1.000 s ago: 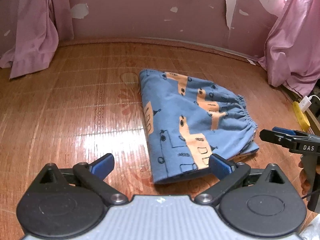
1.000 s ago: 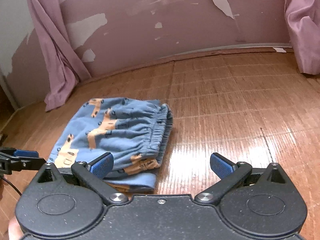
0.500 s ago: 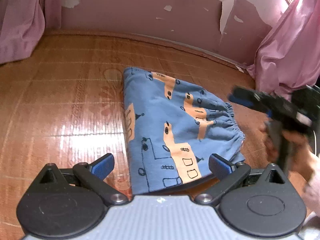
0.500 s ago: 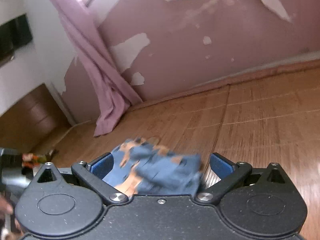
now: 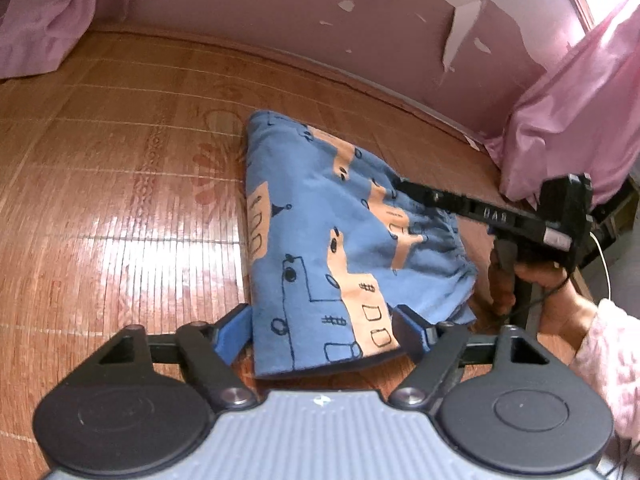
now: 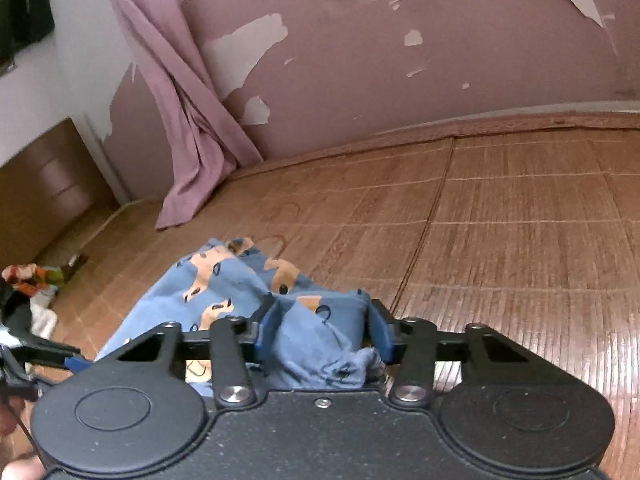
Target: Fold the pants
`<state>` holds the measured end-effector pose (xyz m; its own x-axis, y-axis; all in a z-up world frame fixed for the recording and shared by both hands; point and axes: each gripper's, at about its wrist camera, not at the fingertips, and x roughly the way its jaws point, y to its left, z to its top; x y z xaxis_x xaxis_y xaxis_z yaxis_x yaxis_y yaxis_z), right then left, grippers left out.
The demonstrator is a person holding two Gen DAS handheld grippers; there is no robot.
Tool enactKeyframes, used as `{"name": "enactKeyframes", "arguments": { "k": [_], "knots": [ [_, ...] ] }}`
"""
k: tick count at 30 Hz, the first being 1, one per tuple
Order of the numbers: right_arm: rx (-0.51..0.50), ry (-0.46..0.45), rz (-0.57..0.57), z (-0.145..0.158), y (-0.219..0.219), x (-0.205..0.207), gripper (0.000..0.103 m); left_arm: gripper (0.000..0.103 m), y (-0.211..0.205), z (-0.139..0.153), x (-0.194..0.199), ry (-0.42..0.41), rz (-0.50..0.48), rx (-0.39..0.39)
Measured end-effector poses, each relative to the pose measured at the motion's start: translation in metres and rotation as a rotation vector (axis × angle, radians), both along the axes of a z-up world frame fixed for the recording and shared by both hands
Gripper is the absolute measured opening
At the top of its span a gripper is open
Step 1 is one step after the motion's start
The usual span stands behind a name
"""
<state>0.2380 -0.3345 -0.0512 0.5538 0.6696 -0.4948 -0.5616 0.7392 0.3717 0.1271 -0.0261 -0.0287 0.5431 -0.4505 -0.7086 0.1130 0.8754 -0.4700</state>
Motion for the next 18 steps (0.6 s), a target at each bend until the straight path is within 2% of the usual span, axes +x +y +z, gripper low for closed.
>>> {"name": "enactKeyframes", "arguments": {
  "k": [2,4,10,13,18],
  "knots": [
    [-0.014,-0.005,-0.011,0.0,0.001,-0.006,0.044,0.07,0.001,0.0,0.001,0.014,0.019,-0.01],
    [-0.03,-0.011,-0.021,0.002,0.005,-0.009,0.028,0.054,0.003,-0.001,0.003,0.032,0.049,-0.001],
    [-0.116,-0.07,-0.107,0.015,0.02,-0.029,0.018,0.034,0.006,0.001,0.001,0.058,0.107,-0.007],
    [-0.168,-0.103,-0.176,0.022,0.028,-0.046,0.017,0.028,-0.001,0.007,0.002,0.057,0.113,0.03],
    [-0.237,-0.158,-0.241,0.031,0.034,-0.078,0.016,0.025,-0.012,0.014,0.002,0.092,0.114,0.059]
  ]
}}
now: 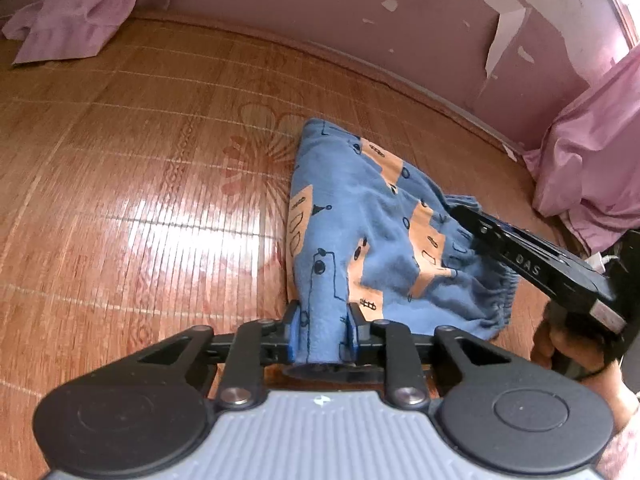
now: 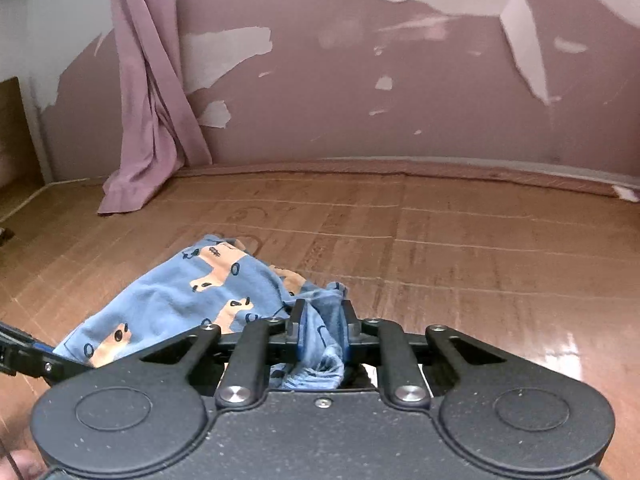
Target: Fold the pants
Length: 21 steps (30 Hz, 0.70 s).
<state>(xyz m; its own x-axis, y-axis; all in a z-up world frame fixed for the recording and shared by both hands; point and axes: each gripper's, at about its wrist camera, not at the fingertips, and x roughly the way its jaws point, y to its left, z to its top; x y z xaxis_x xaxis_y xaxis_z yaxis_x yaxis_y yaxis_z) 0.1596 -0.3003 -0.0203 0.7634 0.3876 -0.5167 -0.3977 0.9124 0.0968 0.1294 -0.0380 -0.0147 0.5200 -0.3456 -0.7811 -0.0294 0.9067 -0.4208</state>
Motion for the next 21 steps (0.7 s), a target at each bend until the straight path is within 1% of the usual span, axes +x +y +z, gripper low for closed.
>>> {"name": "enactKeyframes", "arguments": {
  "k": [3,6,12,17,21],
  "knots": [
    [-0.019,-0.011,-0.02,0.003,-0.002,-0.015,0.016,0.024,-0.006,0.003,-0.004,0.014,-0.018,0.021],
    [-0.03,-0.023,-0.037,0.007,-0.004,-0.024,0.016,0.023,-0.009,0.005,-0.008,0.013,-0.034,0.019],
    [-0.13,-0.102,-0.031,0.024,0.009,-0.03,0.014,0.021,-0.012,0.014,-0.003,-0.024,-0.068,0.024],
    [-0.175,-0.182,0.009,0.048,0.03,-0.008,0.014,0.02,-0.007,0.032,0.019,-0.112,-0.073,0.066],
    [-0.183,-0.243,0.035,0.065,0.05,0.026,0.013,0.02,0.008,0.043,0.047,-0.178,-0.031,0.081]
  ]
}}
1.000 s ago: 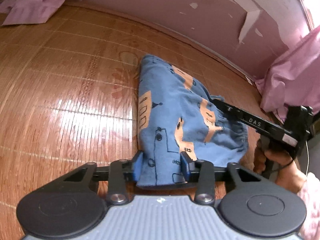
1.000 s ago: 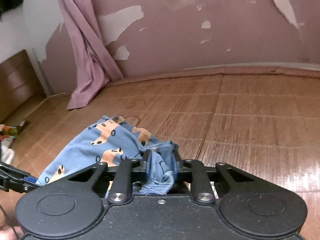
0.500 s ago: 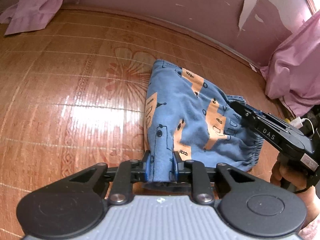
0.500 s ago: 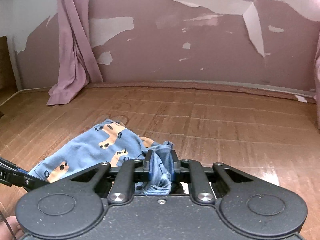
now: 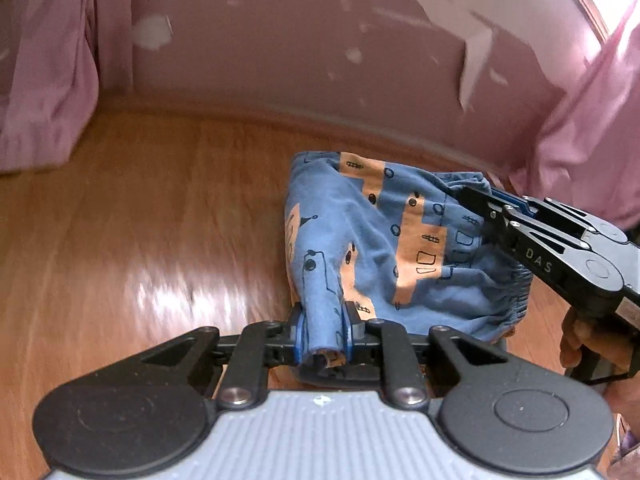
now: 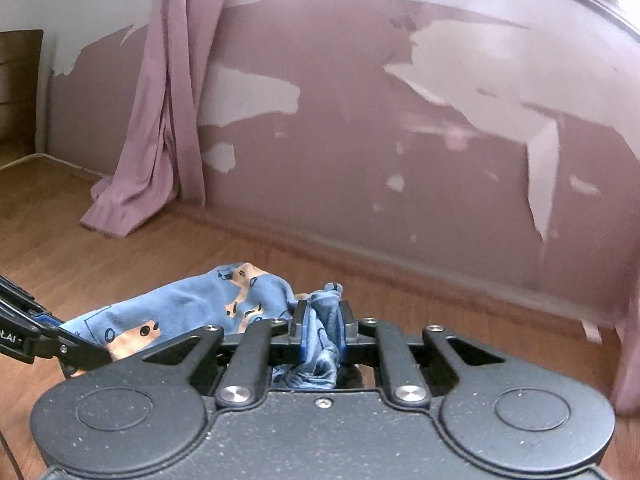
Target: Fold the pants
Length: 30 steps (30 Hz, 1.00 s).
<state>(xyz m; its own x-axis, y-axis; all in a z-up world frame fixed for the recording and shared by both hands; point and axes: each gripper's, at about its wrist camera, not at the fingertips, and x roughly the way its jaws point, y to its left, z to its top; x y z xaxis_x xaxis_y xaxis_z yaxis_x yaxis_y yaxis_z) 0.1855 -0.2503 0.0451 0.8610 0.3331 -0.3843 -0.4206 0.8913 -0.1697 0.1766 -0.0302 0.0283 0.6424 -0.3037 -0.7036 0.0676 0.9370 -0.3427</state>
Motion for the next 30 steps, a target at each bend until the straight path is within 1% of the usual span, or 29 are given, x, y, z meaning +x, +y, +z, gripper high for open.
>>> {"name": "enactKeyframes", "arguments": {
  "k": [3,6,10,13,14,16,17,18,20,21,22,23,24,25,26,27,28,29,30],
  "knots": [
    [0.001,-0.02,0.012,0.007,0.013,0.03,0.013,0.02,0.011,0.004,0.017,-0.054,0.038,0.003],
    [0.0,0.005,0.038,0.003,0.028,0.059,0.014,0.02,0.023,0.002,0.031,-0.066,0.074,0.012],
    [-0.015,0.091,0.062,-0.025,0.043,0.09,0.014,0.021,0.034,-0.023,0.039,-0.005,0.116,-0.001],
    [-0.053,0.142,0.064,-0.05,0.051,0.103,0.015,0.022,0.043,-0.042,0.042,0.05,0.136,-0.012],
    [-0.057,0.15,0.06,-0.055,0.051,0.105,0.016,0.024,0.047,-0.045,0.039,0.051,0.139,-0.024],
    [-0.038,0.166,0.049,-0.058,0.049,0.107,0.021,0.03,0.051,-0.046,0.035,0.042,0.138,-0.033],
    [-0.032,0.164,0.045,-0.056,0.049,0.106,0.024,0.031,0.051,-0.045,0.034,0.041,0.137,-0.033],
    [-0.031,0.16,0.04,-0.054,0.048,0.105,0.029,0.033,0.051,-0.044,0.033,0.039,0.136,-0.031],
    [-0.029,0.148,0.029,-0.049,0.045,0.101,0.032,0.035,0.052,-0.04,0.03,0.033,0.135,-0.024],
    [-0.02,0.144,0.018,-0.045,0.043,0.098,0.039,0.037,0.051,-0.038,0.03,0.03,0.135,-0.023],
    [-0.006,0.14,0.011,-0.041,0.041,0.093,0.049,0.044,0.051,-0.035,0.029,0.027,0.138,-0.02],
    [0.007,0.132,0.006,-0.036,0.04,0.088,0.055,0.048,0.051,-0.031,0.025,0.022,0.143,-0.017],
    [0.023,0.117,-0.002,-0.03,0.038,0.08,0.063,0.061,0.051,-0.026,0.021,0.011,0.146,-0.014],
    [0.035,0.105,-0.009,-0.026,0.037,0.073,0.066,0.069,0.051,-0.022,0.018,-0.007,0.152,-0.008],
    [0.047,0.094,-0.02,-0.02,0.036,0.066,0.068,0.072,0.051,-0.015,0.015,-0.032,0.159,0.005],
    [0.062,0.084,-0.033,-0.013,0.035,0.058,0.073,0.075,0.051,-0.008,0.009,-0.055,0.159,0.017],
    [0.082,0.074,-0.044,-0.008,0.032,0.05,0.078,0.08,0.05,-0.001,0.005,-0.077,0.156,0.03],
    [0.104,0.064,-0.05,-0.003,0.029,0.04,0.08,0.083,0.049,0.006,-0.001,-0.097,0.154,0.046],
    [0.125,0.054,-0.056,0.003,0.027,0.03,0.085,0.091,0.047,0.013,-0.006,-0.116,0.156,0.062]
  ]
}}
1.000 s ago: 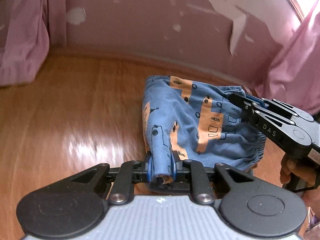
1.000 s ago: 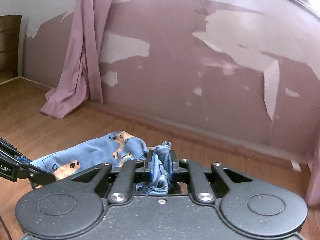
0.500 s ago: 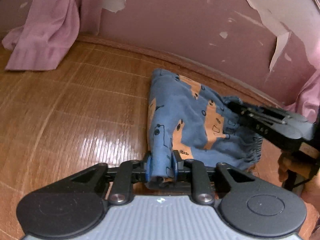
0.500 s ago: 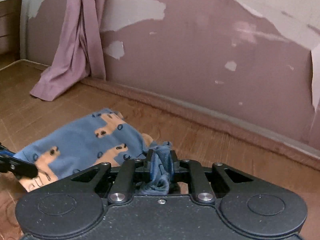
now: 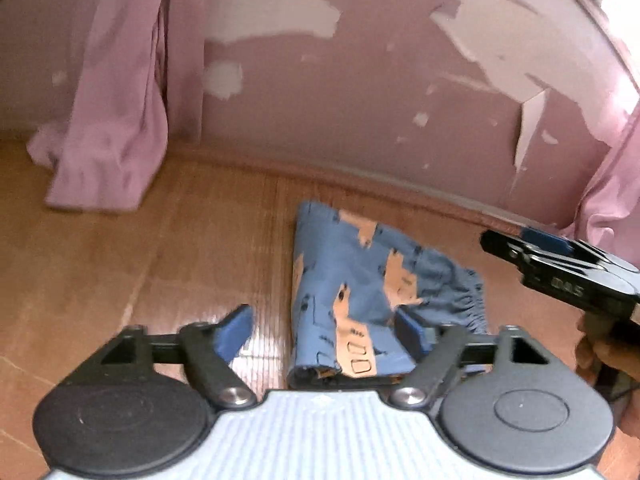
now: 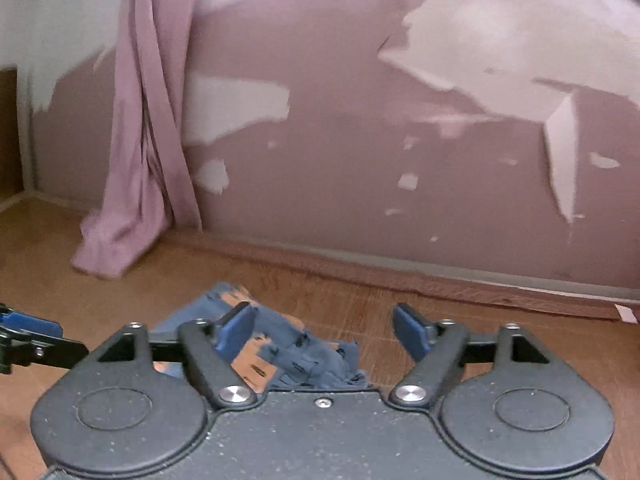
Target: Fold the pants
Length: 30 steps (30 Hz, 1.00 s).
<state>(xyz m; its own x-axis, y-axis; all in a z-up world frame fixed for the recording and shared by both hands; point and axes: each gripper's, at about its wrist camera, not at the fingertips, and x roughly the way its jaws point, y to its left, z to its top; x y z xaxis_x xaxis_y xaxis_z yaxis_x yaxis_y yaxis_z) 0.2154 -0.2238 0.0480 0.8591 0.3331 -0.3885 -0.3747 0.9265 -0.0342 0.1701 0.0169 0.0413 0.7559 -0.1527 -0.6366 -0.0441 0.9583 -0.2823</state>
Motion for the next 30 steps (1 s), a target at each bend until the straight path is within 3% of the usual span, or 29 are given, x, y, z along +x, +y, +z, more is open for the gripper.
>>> {"name": "enactKeyframes", "arguments": {
  "k": [4,6,11,17,21,30],
  "knots": [
    [0.062,-0.047,-0.025,0.019,-0.009,-0.045,0.098,0.103,-0.011,0.026,-0.027,-0.085,0.005,0.078],
    [0.086,-0.069,-0.035,0.024,-0.014,-0.067,0.102,0.103,-0.019,0.035,-0.042,-0.129,0.004,0.123],
    [0.089,-0.091,-0.094,0.024,-0.022,-0.116,0.102,0.103,-0.031,0.042,-0.072,-0.165,-0.012,0.19],
    [0.098,-0.081,-0.129,0.015,-0.027,-0.159,0.102,0.103,-0.023,0.035,-0.1,-0.173,0.027,0.155],
    [0.107,-0.083,-0.144,0.004,-0.028,-0.18,0.102,0.103,-0.023,0.028,-0.11,-0.157,0.016,0.174],
    [0.138,-0.02,-0.138,-0.007,-0.028,-0.185,0.102,0.103,-0.028,0.016,-0.12,-0.142,-0.01,0.199]
  ]
}}
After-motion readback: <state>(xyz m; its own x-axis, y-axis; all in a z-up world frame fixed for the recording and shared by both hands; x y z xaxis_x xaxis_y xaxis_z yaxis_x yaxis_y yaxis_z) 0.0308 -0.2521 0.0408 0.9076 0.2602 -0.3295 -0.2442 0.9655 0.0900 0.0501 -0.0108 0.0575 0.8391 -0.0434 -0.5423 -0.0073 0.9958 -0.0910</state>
